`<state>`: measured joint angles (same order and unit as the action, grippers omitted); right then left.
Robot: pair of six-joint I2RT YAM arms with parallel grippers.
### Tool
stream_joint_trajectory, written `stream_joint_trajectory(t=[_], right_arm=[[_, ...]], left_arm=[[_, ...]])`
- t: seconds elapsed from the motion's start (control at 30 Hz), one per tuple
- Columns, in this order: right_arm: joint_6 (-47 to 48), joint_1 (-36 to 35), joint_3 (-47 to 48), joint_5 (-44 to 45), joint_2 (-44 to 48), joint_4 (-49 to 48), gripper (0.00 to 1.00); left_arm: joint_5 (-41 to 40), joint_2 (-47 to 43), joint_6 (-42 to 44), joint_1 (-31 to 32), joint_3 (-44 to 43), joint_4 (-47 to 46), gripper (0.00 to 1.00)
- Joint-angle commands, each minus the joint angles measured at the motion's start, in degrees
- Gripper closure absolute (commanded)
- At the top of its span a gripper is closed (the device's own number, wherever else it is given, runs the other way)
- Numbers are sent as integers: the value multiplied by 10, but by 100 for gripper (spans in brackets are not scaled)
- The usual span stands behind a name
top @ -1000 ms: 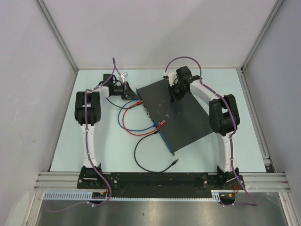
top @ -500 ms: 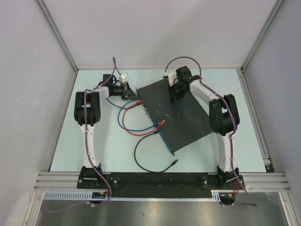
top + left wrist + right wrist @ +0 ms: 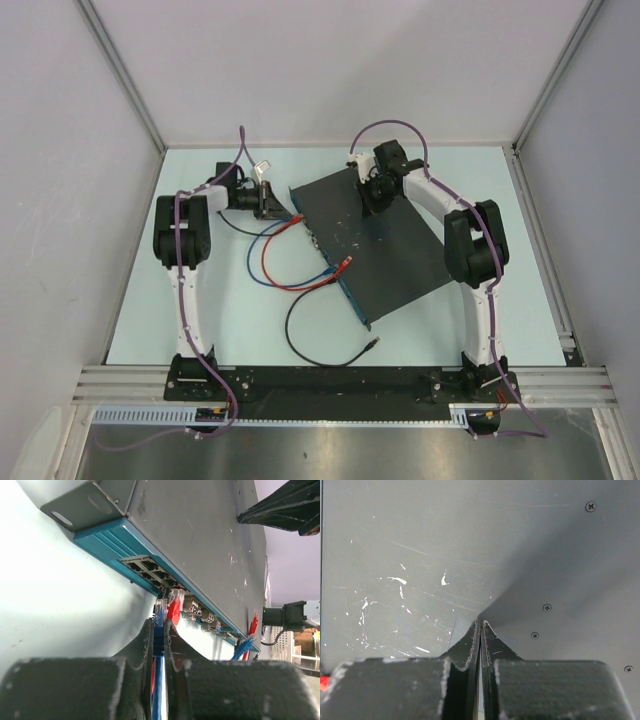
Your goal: Pull the plug from the switch port
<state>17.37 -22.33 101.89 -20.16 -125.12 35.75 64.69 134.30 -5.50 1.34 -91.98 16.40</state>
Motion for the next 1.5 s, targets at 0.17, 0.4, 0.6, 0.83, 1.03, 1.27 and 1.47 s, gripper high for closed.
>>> stream_joint_trajectory(t=[0.17, 0.4, 0.6, 0.83, 1.03, 1.27, 1.47], right_arm=[[14, -21, -27, 18, -77, 6, 98], [15, -21, -19, 17, -85, 13, 97], [16, -21, -15, 16, -85, 15, 97], [15, -23, -20, 19, -81, 11, 97], [18, -25, -19, 21, -83, 13, 96], [19, -26, -20, 23, -82, 11, 96], [21, -29, -21, 25, -80, 12, 96]], left_arm=[[19, -44, 76, 6, -55, 67, 100], [-40, -72, 137, 1, -107, 115, 100], [-52, -60, 151, 1, -95, 123, 100], [-42, -53, 147, 2, -99, 122, 99], [-98, -46, 147, 3, -112, 120, 78], [-52, -70, 159, 15, -88, 116, 51], [-39, -59, 189, 32, -88, 147, 50]])
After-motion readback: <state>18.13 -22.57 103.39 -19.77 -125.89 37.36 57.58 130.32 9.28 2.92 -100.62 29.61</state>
